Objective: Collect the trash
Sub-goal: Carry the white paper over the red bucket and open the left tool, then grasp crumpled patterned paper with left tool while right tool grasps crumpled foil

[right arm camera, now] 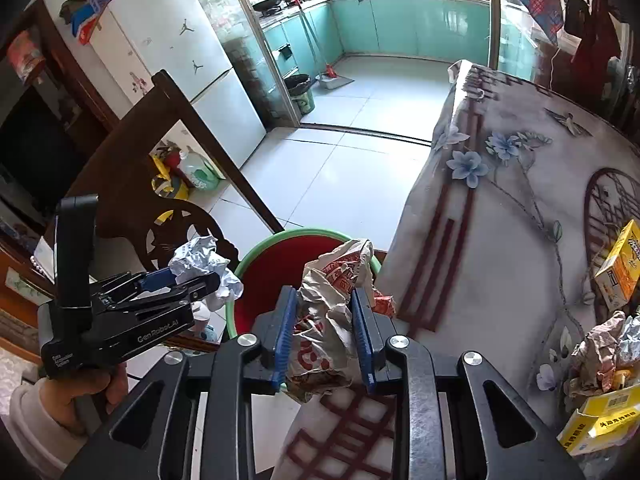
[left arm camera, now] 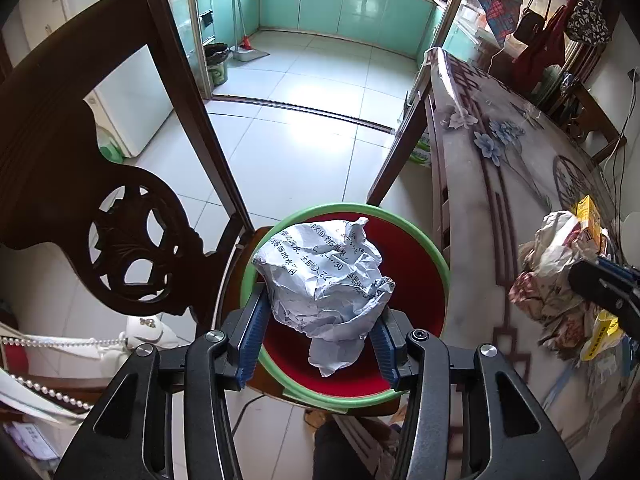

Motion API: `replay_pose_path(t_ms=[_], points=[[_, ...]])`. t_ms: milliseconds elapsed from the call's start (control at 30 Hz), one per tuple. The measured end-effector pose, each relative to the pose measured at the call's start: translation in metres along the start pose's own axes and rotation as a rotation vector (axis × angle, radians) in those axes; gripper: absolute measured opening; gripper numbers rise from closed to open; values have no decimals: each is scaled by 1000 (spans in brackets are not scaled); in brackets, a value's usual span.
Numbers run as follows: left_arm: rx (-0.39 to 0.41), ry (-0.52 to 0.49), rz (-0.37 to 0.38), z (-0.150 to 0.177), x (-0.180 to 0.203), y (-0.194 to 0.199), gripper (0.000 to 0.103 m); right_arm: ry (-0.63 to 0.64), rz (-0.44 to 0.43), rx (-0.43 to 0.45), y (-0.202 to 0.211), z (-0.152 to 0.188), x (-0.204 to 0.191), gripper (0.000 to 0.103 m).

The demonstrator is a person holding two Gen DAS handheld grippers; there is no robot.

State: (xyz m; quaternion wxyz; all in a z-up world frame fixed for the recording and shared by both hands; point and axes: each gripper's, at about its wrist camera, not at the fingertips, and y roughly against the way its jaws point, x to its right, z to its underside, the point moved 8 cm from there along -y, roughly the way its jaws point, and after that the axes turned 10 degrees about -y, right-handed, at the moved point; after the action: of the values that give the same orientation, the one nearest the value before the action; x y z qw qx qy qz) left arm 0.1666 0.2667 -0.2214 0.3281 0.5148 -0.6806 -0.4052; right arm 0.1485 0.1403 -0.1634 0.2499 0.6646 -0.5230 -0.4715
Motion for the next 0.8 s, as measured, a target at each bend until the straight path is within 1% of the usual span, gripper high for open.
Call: replay_pose_path(t_ms=[67, 100, 133, 167, 233, 433, 567, 700, 800], points=[[9, 7, 3, 0, 0, 2, 52, 3, -2, -3, -2, 1, -2, 36], [12, 9, 2, -1, -1, 3, 59, 2, -3, 2, -1, 0, -2, 38], [17, 10, 0, -1, -2, 4, 64, 3, -7, 7, 0, 0, -3, 43], [22, 13, -2, -2, -2, 5, 72, 3, -10, 11, 1, -1, -4, 49], [35, 16, -5, -4, -4, 8, 73, 6, -10, 20, 3, -2, -5, 52], [55, 6, -19, -6, -2, 15, 73, 20, 19, 50, 15, -3, -4, 53], [65, -10, -17, -8, 4, 18, 73, 5, 32, 65, 25, -2, 4, 53], [67, -29, -4, -7, 15, 20, 73, -17, 63, 84, 40, 1, 22, 53], [68, -39, 10, -7, 25, 21, 74, -36, 113, 109, 55, 3, 46, 53]])
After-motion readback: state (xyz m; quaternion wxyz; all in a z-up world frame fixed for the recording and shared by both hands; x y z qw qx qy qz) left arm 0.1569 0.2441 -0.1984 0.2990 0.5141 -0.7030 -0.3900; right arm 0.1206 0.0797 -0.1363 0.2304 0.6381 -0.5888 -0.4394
